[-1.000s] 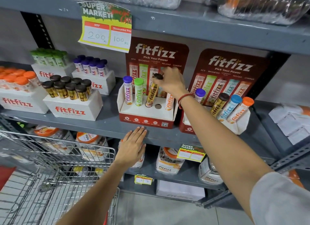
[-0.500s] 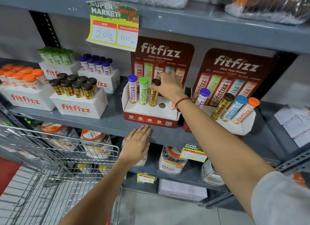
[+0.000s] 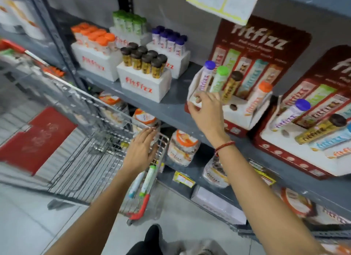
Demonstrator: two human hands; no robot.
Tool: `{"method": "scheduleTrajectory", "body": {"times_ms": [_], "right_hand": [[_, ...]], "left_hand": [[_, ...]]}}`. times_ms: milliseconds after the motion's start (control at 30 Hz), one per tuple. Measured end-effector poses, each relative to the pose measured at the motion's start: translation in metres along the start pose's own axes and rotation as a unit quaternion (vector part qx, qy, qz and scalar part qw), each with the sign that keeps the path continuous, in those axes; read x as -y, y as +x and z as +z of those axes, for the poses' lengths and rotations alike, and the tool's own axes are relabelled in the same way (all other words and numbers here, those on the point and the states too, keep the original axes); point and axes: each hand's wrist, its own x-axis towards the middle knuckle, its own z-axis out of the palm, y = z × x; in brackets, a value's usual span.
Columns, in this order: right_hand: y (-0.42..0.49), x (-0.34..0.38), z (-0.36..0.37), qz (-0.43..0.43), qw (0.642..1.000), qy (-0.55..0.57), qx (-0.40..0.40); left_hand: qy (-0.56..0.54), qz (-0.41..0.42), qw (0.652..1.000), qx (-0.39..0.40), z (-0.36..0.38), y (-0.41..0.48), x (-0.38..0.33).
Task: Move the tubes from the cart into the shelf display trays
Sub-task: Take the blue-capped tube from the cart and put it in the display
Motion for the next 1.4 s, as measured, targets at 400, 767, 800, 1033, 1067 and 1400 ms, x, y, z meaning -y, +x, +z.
{"method": "scheduleTrajectory", "body": {"times_ms": [400, 767, 800, 1033, 1067, 1400], "right_hand": [[-0.091, 0.066, 0.197, -0.069, 0.896, 0.002, 0.439], [-0.154, 0.030, 0.326, 0.010, 0.805, -0.124, 0.581], [-0.154, 0.028, 0.334, 0.039, 0.807, -0.124, 0.577], [-0.170, 0.020, 0.381, 0.129, 0.824, -0.142, 0.533], [-0.173, 0.020, 0.385, 0.139, 0.831, -0.141, 0.520], [-0.177, 0.013, 0.397, 0.254, 0.868, -0.079, 0.420]], "left_hand": [[0.039, -0.215, 0.974, 0.058, -0.002, -0.141, 0.074], [0.056, -0.237, 0.969, 0.048, 0.025, -0.157, 0.076], [0.062, -0.237, 0.968, 0.052, 0.026, -0.157, 0.076], [0.068, -0.247, 0.965, 0.063, 0.029, -0.157, 0.077], [0.066, -0.246, 0.965, 0.062, 0.030, -0.157, 0.077], [0.078, -0.242, 0.967, 0.017, 0.030, -0.155, 0.073]]}}
